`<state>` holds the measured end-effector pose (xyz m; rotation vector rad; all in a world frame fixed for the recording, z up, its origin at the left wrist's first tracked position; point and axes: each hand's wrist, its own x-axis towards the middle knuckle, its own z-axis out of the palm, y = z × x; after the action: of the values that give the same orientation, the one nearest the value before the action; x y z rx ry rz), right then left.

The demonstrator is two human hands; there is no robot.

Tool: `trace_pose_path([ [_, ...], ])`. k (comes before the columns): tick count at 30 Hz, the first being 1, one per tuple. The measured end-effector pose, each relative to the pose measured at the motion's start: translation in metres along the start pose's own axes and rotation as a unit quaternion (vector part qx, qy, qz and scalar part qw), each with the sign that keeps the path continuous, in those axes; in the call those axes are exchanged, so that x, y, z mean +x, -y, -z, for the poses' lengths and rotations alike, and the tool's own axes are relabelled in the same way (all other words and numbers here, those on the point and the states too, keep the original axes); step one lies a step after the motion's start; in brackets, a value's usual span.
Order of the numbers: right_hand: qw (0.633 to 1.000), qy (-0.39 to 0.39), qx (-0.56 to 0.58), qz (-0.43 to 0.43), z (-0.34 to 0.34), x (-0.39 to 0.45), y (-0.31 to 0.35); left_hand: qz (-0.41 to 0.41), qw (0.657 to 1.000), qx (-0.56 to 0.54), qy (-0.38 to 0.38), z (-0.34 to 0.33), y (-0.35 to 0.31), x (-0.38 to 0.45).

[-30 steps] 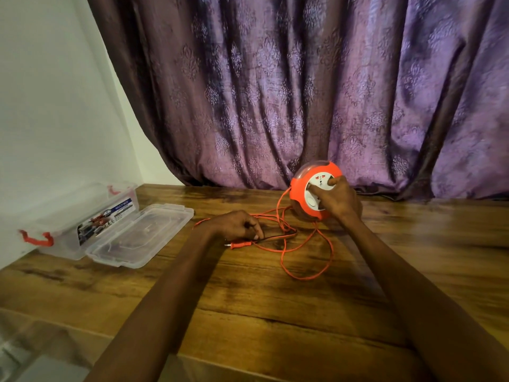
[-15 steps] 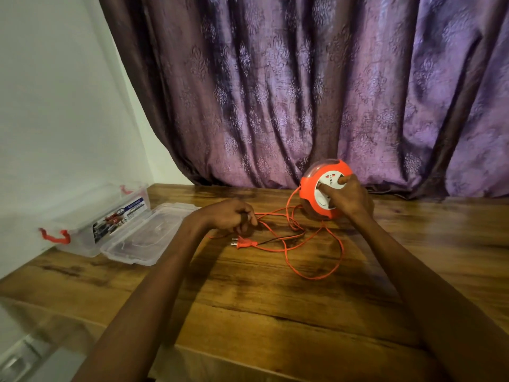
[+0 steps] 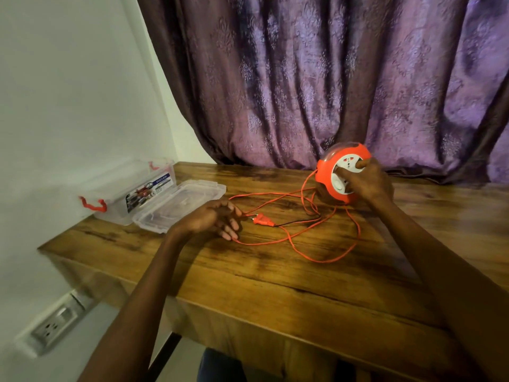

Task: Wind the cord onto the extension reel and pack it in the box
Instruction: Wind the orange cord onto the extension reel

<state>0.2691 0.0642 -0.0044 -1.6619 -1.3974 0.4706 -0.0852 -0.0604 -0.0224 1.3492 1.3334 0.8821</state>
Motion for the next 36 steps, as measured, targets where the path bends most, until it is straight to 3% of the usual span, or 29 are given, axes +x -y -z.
trace_pose_path([
  [5,1.000,-0.002,0.008,0.003,0.000,-0.002,0.000,0.007,1.000,-0.029,0.007,0.009,0.001,0.004],
  [8,1.000,-0.005,0.014,0.001,0.001,-0.003,0.000,-0.054,0.998,-0.004,-0.041,0.001,-0.006,0.012],
  [11,1.000,-0.012,0.017,0.001,0.003,-0.003,-0.001,-0.144,0.983,0.100,-0.061,-0.018,-0.015,0.028],
  [13,1.000,-0.015,0.019,0.002,0.003,-0.003,-0.002,-0.173,0.953,0.248,-0.013,-0.031,-0.022,0.037],
  [15,1.000,-0.017,0.023,0.005,0.004,-0.003,-0.003,-0.161,0.893,0.419,0.039,-0.042,-0.027,0.046],
  [17,1.000,-0.016,0.027,0.004,0.004,-0.003,-0.005,-0.145,0.857,0.491,0.058,-0.046,-0.029,0.052],
  [22,1.000,-0.013,0.023,-0.010,0.005,-0.001,-0.006,-0.160,0.861,0.478,0.064,-0.040,-0.034,0.058],
  [27,0.998,-0.046,0.046,-0.021,0.006,-0.002,-0.005,-0.195,0.892,0.407,-0.001,-0.033,-0.044,0.063],
  [31,0.993,-0.083,0.073,-0.039,0.012,0.003,0.000,-0.218,0.914,0.341,0.023,-0.064,-0.058,0.067],
  [36,0.992,-0.099,0.072,-0.041,0.018,0.010,0.002,-0.141,0.971,0.186,0.046,-0.123,-0.063,0.081],
])
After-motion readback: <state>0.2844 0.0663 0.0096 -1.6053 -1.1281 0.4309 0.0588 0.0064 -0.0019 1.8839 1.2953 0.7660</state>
